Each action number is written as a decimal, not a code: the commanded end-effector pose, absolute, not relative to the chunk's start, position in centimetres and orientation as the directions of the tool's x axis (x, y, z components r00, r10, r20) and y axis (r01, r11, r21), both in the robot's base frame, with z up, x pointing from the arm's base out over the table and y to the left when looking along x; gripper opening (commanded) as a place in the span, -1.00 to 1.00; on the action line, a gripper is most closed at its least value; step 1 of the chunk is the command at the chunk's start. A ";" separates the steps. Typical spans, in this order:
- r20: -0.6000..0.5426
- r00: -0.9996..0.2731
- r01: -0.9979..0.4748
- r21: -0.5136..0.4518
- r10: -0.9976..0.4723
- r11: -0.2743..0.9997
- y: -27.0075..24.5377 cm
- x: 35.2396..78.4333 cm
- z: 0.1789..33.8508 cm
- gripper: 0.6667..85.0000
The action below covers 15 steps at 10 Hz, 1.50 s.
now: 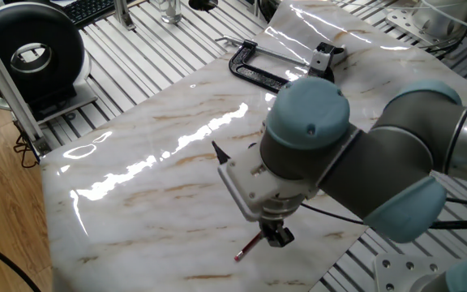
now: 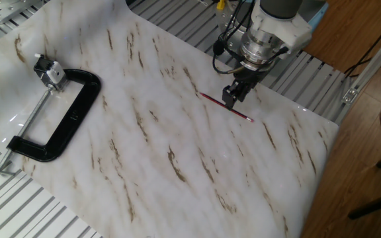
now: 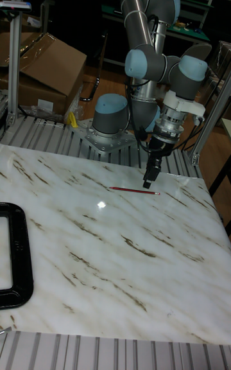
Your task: Insert the pencil into the pencil sharpener
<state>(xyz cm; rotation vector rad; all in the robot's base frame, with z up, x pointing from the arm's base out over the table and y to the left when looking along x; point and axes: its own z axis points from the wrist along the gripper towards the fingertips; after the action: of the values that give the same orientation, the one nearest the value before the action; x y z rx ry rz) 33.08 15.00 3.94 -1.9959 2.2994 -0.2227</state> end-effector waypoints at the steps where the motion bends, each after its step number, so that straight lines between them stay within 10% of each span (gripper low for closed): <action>1: 0.014 -0.105 -0.978 -0.183 -0.994 0.100 15.3 33.0 2.8 0.11; 15: 0.019 -0.031 -0.999 -0.032 -0.999 0.031 15.5 29.0 1.7 0.12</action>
<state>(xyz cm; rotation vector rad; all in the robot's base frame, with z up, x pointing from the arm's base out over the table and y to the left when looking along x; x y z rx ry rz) 29.37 15.38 1.53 -2.1377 2.2730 -0.0900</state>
